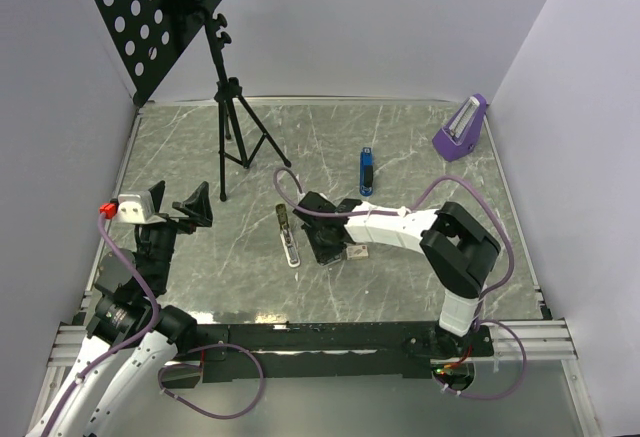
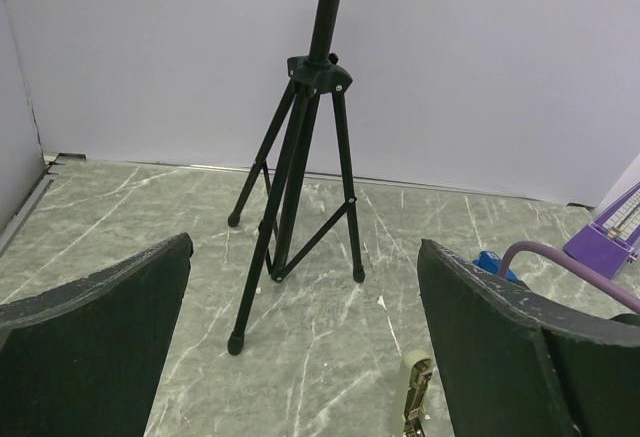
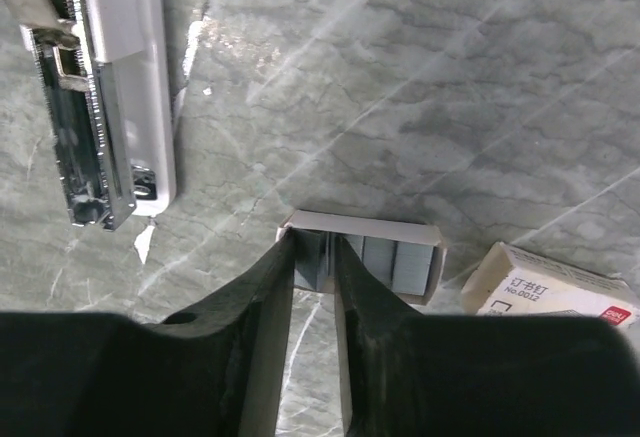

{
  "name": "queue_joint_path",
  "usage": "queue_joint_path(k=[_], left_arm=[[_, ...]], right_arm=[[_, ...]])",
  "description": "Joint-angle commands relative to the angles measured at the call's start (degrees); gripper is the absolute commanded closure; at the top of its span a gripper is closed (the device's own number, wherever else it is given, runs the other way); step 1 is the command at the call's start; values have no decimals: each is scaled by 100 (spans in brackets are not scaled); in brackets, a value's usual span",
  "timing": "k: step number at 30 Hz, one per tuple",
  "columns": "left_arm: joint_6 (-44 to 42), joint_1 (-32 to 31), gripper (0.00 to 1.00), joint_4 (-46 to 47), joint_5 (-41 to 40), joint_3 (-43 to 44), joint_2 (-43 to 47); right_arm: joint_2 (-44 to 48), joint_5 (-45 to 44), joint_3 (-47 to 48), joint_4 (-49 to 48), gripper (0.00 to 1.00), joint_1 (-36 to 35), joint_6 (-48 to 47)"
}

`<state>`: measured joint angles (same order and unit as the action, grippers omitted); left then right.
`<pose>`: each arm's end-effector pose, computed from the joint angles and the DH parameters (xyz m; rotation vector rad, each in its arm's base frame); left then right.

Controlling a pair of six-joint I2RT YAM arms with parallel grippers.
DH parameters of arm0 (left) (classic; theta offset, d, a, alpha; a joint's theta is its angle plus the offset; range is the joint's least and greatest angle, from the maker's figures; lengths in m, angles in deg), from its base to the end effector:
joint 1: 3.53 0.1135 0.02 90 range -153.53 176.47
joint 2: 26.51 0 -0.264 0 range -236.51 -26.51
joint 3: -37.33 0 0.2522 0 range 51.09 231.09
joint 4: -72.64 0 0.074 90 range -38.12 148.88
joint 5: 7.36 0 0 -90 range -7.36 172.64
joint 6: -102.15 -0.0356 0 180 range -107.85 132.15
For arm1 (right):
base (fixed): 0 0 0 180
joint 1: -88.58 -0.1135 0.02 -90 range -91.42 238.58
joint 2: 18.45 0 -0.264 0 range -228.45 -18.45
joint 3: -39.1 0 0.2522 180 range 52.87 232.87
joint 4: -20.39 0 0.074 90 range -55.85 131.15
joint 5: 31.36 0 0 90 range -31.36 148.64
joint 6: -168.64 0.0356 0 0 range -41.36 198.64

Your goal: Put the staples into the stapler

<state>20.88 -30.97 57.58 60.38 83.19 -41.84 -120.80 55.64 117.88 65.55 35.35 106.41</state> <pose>0.0823 -0.0275 0.3399 -0.1189 1.3214 -0.2839 0.2094 0.2771 0.1685 -0.6061 2.7456 0.2869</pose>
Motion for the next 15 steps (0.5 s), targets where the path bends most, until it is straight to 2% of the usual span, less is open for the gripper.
queue_joint_path(k=[1,15], left_arm=[[67,37,1,148,90,95,-40],[76,28,0,148,108,95,-58]], right_arm=[[21,-165,179,147,74,-82,35],[654,-912,55,305,74,-64,97]])
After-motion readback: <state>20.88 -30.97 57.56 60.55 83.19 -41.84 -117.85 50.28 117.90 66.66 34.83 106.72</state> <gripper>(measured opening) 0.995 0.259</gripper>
